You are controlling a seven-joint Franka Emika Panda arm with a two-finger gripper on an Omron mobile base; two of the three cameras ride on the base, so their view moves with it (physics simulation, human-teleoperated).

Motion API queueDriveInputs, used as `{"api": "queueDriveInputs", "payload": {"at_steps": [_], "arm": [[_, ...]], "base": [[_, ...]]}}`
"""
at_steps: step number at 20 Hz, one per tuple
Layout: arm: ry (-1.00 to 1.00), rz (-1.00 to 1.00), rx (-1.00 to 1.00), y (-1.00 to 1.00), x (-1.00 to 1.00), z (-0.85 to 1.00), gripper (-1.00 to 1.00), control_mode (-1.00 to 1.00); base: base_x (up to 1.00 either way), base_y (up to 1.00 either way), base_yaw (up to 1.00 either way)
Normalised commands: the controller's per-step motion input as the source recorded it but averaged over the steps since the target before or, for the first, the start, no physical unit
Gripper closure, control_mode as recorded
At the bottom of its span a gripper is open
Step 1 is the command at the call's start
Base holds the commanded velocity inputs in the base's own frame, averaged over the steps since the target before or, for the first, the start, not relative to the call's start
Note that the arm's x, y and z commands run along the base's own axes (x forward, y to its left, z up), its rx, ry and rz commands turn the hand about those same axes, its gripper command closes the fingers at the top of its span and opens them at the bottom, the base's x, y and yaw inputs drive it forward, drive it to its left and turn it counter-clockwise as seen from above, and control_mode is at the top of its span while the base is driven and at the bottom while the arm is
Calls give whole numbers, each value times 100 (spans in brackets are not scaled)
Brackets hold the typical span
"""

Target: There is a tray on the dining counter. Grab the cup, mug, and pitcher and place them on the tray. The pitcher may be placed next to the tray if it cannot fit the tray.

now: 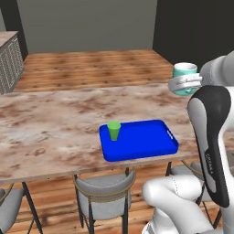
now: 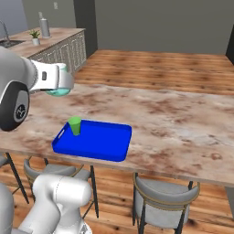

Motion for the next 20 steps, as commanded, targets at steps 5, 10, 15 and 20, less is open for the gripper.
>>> {"api": "queueDriveInputs", "payload": {"at_steps": [5,10,15,20], "arm": [[4,1,0,-4,16,-5,100,-100],[6,7,0,-22,8,-25,100,-100],[10,7,0,-13,12,-39,100,-100],[6,11,0,-3,9,-43,100,-100]], "base": [[0,0,0],[0,0,0],[0,0,0],[0,0,0]]}}
